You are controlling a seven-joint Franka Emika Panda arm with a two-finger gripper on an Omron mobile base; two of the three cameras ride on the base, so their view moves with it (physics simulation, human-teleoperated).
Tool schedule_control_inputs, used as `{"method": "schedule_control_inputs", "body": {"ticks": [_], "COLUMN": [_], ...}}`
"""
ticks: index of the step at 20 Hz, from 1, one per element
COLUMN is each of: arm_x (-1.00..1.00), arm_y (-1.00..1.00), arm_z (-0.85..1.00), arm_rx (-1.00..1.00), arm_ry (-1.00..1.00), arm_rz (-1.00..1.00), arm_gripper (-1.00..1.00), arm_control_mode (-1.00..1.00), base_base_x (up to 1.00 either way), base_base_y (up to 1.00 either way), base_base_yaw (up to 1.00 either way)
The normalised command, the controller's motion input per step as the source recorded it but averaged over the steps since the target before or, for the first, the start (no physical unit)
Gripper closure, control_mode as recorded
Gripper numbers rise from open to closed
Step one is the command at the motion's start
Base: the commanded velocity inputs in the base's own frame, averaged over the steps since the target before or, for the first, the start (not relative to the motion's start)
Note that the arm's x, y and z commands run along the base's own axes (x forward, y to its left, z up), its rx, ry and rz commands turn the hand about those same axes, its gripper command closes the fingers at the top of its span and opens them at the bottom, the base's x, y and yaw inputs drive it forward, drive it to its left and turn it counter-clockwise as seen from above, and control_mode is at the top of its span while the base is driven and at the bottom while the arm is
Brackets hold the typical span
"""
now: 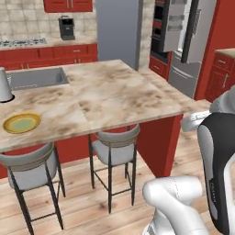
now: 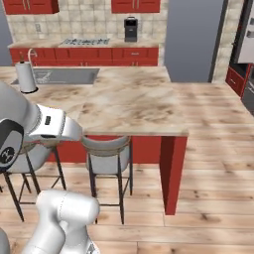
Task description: Transport the fish and garlic to the fridge. Place the fish on the rack containing meat and place the garlic on the rack containing the vegetable, ensuring meats and vegetables are on different racks.
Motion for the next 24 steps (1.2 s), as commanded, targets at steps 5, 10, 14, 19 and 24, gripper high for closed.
{"method": "schedule_control_inputs", "body": {"ticks": [5,10,14,19,24], "arm_x": [0.00,0.00,0.00,0.00,0.00], "arm_y": [0.00,0.00,0.00,0.00,0.00], "arm_z": [0.00,0.00,0.00,0.00,0.00], "arm_rx": [0.00,0.00,0.00,0.00,0.00], "arm_ry": [0.00,0.00,0.00,0.00,0.00], "arm_rz": [0.00,0.00,0.00,0.00,0.00], "arm_gripper": [1.00,1.00,1.00,1.00,1.00], "arm_control_mode": [1.00,1.00,1.00,1.00,1.00], "base_base_x": [0.00,0.00,0.25,0.80,1.00], "base_base_y": [-1.00,-1.00,-1.00,-1.00,-0.98], "base_base_yaw": [0.00,0.01,0.06,0.13,0.19]}}
